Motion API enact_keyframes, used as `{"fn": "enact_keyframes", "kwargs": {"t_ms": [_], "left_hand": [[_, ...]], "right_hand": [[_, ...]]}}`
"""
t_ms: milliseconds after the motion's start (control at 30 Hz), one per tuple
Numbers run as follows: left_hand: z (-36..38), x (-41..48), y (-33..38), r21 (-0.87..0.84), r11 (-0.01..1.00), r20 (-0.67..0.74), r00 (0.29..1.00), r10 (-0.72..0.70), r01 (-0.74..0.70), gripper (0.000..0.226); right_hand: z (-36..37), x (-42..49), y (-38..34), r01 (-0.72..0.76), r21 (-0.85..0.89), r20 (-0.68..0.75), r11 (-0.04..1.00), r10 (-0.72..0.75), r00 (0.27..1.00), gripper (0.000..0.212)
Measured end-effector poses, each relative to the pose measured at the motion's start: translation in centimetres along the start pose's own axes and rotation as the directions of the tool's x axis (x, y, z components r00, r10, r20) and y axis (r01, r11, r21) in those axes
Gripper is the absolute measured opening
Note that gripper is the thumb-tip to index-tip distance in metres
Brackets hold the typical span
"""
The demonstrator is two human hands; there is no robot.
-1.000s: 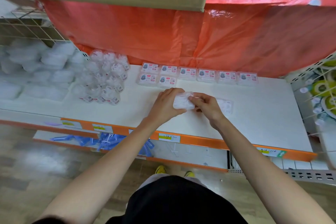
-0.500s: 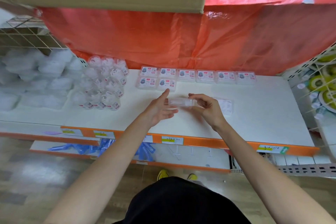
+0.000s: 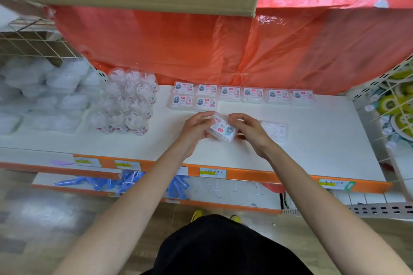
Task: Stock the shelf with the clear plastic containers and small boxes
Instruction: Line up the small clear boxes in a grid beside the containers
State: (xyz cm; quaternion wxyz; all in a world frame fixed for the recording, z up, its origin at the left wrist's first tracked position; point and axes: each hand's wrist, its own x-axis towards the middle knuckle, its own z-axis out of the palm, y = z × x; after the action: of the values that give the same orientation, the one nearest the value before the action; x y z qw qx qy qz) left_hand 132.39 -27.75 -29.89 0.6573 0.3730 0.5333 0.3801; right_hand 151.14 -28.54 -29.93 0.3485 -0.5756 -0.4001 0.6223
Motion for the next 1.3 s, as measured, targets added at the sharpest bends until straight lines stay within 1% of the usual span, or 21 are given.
{"fn": "enact_keyframes", "kwargs": {"t_ms": [67,133,233,333,433,500,567,600,633,667,700,767,833,900,967,1000,1033,1100,1133,1200,1300], "left_hand": [[0.0,0.1,0.0,0.062,0.997,-0.002,0.999,0.048,-0.047,0.028],[0.1,0.1,0.0,0.090,0.994,-0.039,0.997,0.069,-0.065,0.024],[0.1,0.0,0.1,0.074,0.997,-0.103,0.994,0.035,-0.028,0.016],[0.0,-0.3,-0.6,0.110,0.994,-0.067,0.998,-0.014,0.021,0.025],[0.2,-0.8,-1.2,0.128,0.991,0.007,0.999,-0.033,0.032,0.032],[0.5,-0.9,-1.2,0.133,0.991,0.020,1.000,-0.017,0.014,0.031],[0.7,-0.7,-0.9,0.157,0.988,0.003,1.000,0.002,-0.002,0.028],[0.7,-0.5,-0.8,0.177,0.984,-0.001,1.000,0.011,-0.011,0.026],[0.7,-0.4,-0.6,0.189,0.982,-0.002,1.000,0.019,-0.018,0.024],[0.8,-0.2,-0.3,0.200,0.980,-0.001,1.000,0.021,-0.020,0.023],[0.8,-0.1,-0.2,0.209,0.978,0.001,1.000,0.017,-0.017,0.023],[0.8,0.3,-0.1,0.246,0.969,0.000,1.000,0.001,-0.001,0.024],[0.8,0.4,0.0,0.296,0.955,0.008,1.000,-0.012,0.009,0.024],[0.9,0.6,-0.2,0.322,0.947,0.019,1.000,0.005,-0.011,0.025],[0.8,0.6,-0.6,0.388,0.919,-0.022,0.996,0.084,-0.069,0.029],[0.8,0.6,-0.8,0.475,0.873,-0.062,0.985,0.159,-0.111,0.033],[0.6,0.5,-1.2,0.585,0.796,-0.093,0.963,0.254,-0.154,0.036],[0.1,0.5,-2.3,0.793,0.573,-0.056,0.912,0.407,-0.207,0.041],[-0.2,0.3,-2.9,0.861,0.464,-0.014,0.904,0.428,-0.207,0.043],[-0.8,0.4,-4.1,0.939,0.293,0.051,0.916,0.398,-0.180,0.048],[-1.7,0.6,-5.9,0.984,0.125,0.089,0.952,0.292,-0.130,0.055]], "right_hand": [[0.1,0.0,-0.1,-0.004,-0.025,0.040,1.000,0.005,0.999,0.029],[0.2,0.0,0.0,-0.008,0.005,0.045,1.000,0.008,0.999,0.029],[0.1,0.0,0.4,-0.009,0.056,-0.012,0.998,0.010,1.000,0.033],[-0.1,0.1,0.8,-0.017,0.129,-0.056,0.992,0.025,0.998,0.038],[-0.2,-0.1,1.4,-0.034,0.199,-0.038,0.979,0.042,0.998,0.041],[-0.2,-0.2,1.8,-0.046,0.199,-0.022,0.979,0.052,0.998,0.046],[-0.3,-0.4,2.2,-0.033,0.116,-0.039,0.993,0.038,0.999,0.055],[-0.3,-0.4,2.3,0.006,0.019,-0.070,1.000,-0.005,0.998,0.061],[-0.4,-0.6,2.5,0.077,-0.105,-0.098,0.991,-0.087,0.991,0.068],[-0.6,-0.7,2.5,0.171,-0.232,-0.099,0.958,-0.198,0.975,0.076],[-0.8,-0.7,2.7,0.265,-0.351,-0.066,0.898,-0.306,0.950,0.081],[-1.2,-0.6,2.8,0.388,-0.530,0.036,0.754,-0.438,0.898,0.078],[-1.5,-0.5,2.8,0.409,-0.611,0.063,0.678,-0.473,0.879,0.066],[-1.7,-0.5,2.8,0.390,-0.639,0.041,0.663,-0.477,0.878,0.059],[-1.8,-0.3,3.1,0.355,-0.655,0.017,0.667,-0.457,0.889,0.060],[-1.8,-0.1,3.3,0.330,-0.656,-0.010,0.679,-0.445,0.896,0.060],[-1.8,0.1,3.4,0.298,-0.654,-0.049,0.696,-0.432,0.901,0.061],[-1.7,0.4,3.5,0.222,-0.660,-0.130,0.718,-0.401,0.907,0.063],[-1.6,0.6,3.6,0.189,-0.670,-0.155,0.718,-0.385,0.910,0.064],[-1.3,1.1,3.7,0.142,-0.693,-0.169,0.707,-0.352,0.921,0.064],[-0.8,1.5,4.1,0.124,-0.764,-0.135,0.633,-0.345,0.929,0.061]]}}
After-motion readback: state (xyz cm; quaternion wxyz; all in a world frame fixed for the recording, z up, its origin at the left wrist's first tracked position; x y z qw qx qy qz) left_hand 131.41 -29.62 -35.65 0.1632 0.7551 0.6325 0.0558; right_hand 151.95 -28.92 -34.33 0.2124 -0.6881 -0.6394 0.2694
